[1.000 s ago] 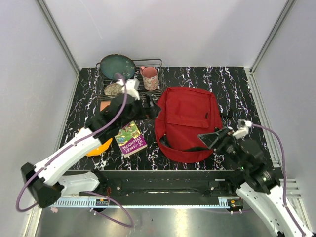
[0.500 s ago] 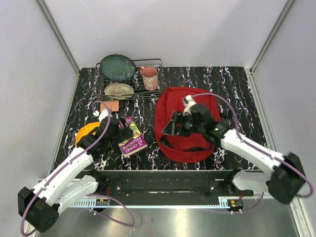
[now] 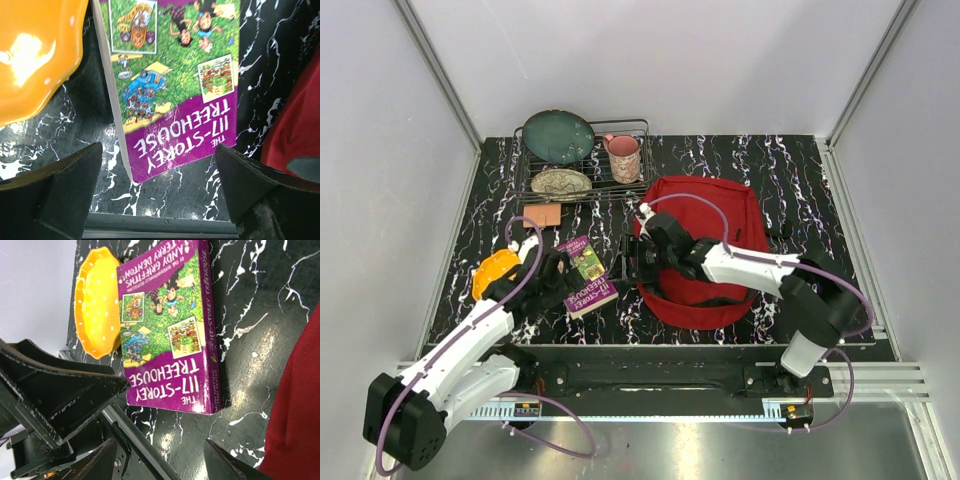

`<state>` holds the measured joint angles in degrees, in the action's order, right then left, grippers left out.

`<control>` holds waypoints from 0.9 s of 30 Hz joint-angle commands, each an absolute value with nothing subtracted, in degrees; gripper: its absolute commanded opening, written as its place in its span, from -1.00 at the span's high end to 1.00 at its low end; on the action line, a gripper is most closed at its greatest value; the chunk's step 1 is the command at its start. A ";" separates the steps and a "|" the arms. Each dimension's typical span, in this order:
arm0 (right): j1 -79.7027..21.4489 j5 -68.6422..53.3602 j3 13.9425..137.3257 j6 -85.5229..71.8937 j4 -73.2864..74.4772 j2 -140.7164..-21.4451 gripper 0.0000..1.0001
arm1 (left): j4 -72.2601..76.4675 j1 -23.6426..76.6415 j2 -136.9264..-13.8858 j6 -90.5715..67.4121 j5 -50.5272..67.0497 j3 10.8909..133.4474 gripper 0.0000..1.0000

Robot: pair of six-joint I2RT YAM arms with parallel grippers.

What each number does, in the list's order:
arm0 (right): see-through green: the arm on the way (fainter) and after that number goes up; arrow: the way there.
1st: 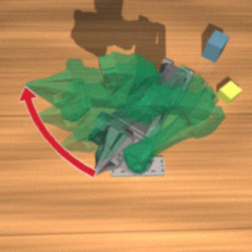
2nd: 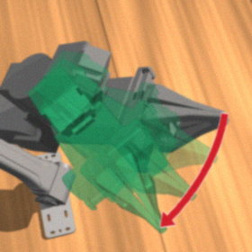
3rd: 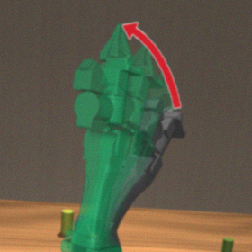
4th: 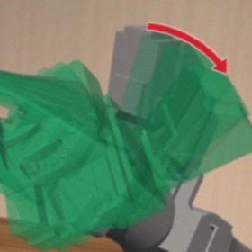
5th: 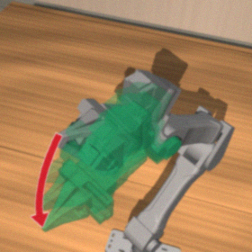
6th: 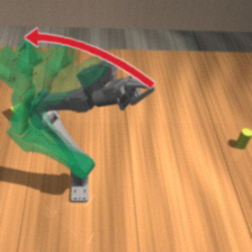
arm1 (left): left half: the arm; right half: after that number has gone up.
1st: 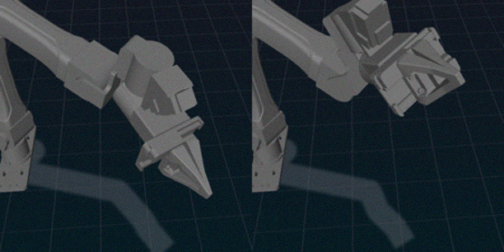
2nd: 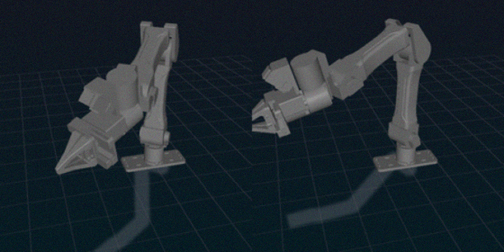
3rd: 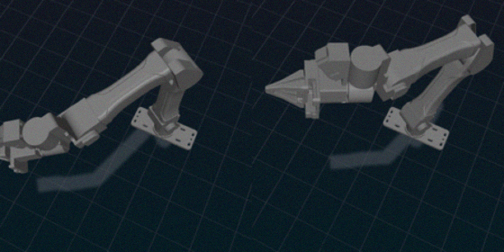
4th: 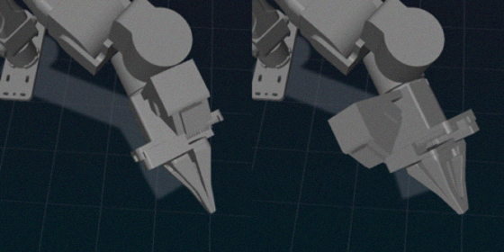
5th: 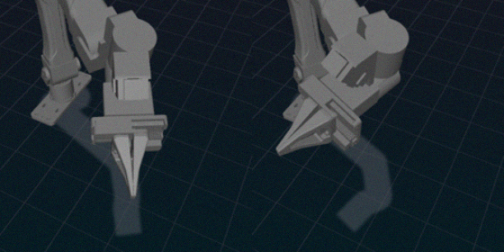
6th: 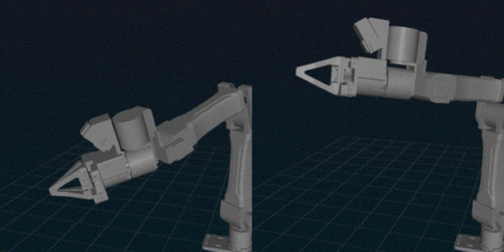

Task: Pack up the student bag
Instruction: Pick up the book from the center of the board.

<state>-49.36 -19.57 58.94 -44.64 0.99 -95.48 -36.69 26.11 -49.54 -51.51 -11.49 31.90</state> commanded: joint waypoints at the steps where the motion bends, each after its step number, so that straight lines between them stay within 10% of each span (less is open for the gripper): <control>1: -49.66 -21.18 63.36 -47.37 -4.66 -100.26 -0.48 | -32.00 25.14 -49.48 -53.88 -8.35 28.84 -0.98; 27: -49.57 -16.87 70.58 -52.91 -2.19 -118.56 -0.24 | -12.48 18.99 -56.61 -50.89 7.91 23.11 -0.68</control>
<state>-49.21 -15.88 70.17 -52.29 0.12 -115.79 -18.94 19.03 -57.82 -50.92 3.01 23.38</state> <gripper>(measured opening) 0.639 0.875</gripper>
